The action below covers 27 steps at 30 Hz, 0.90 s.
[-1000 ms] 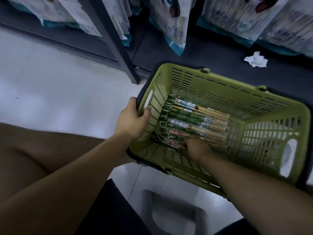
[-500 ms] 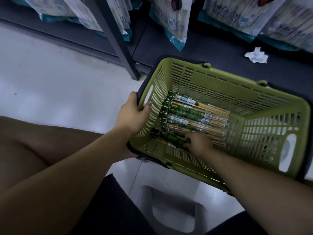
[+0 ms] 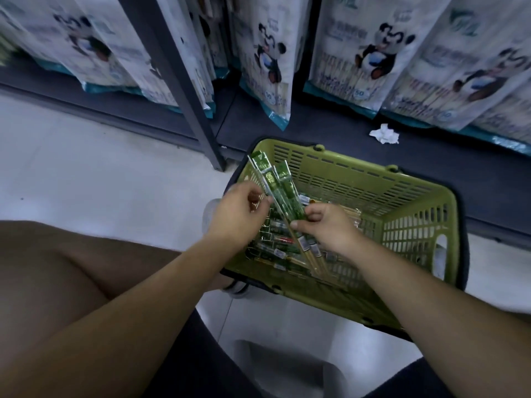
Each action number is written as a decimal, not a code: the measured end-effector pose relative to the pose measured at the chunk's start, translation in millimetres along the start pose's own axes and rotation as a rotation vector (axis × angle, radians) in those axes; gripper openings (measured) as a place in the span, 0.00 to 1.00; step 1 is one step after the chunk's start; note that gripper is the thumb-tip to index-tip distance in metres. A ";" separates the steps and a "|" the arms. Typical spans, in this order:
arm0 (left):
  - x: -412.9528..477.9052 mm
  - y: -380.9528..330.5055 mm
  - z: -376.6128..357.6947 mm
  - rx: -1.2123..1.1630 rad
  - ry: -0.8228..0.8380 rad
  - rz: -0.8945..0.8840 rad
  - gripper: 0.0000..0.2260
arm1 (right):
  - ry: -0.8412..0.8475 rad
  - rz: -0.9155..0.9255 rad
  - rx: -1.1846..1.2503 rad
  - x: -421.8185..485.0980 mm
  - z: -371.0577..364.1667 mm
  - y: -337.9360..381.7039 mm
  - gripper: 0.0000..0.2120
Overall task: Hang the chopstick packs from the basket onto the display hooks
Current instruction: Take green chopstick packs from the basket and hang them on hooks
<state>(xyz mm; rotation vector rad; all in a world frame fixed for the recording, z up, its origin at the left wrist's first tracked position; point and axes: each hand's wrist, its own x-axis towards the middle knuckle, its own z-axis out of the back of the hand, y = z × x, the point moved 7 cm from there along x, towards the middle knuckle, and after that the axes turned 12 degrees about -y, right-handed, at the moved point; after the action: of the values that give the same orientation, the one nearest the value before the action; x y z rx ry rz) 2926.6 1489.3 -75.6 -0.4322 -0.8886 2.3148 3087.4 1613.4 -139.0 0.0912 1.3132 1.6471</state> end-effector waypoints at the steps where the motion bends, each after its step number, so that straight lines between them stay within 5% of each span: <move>1: -4.2 1.6 -12.2 -0.137 0.109 0.133 0.10 | 0.027 0.025 0.011 -4.2 -3.1 13.7 0.09; 3: -13.3 -0.6 -30.6 -0.493 0.240 0.380 0.13 | 0.059 0.040 0.045 -11.1 -10.7 31.6 0.08; 6: -13.3 -3.6 -35.6 -0.778 0.212 0.478 0.10 | 0.086 -0.012 0.117 -18.9 -22.5 41.1 0.18; 10: -0.6 12.5 -18.9 -0.817 0.072 0.574 0.08 | 0.156 -0.108 0.184 -11.3 -27.4 21.0 0.10; 14: 9.0 23.1 -1.4 -0.787 0.002 0.548 0.09 | 0.133 -0.041 -0.272 11.8 -21.2 -41.0 0.07; 22: 15.0 23.6 -4.9 -0.736 -0.030 0.493 0.17 | 0.303 -0.022 -0.690 16.8 -63.1 -139.2 0.19; 27: 15.9 26.1 -13.8 -0.714 0.011 0.493 0.12 | 0.340 0.029 -0.748 17.7 -74.2 -146.2 0.16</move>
<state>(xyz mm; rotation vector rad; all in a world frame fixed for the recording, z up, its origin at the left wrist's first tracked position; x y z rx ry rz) 2910.2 1491.0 -104.8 -1.0564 -1.7646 2.3347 3127.0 1563.3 -291.0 -0.6412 0.8487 2.1397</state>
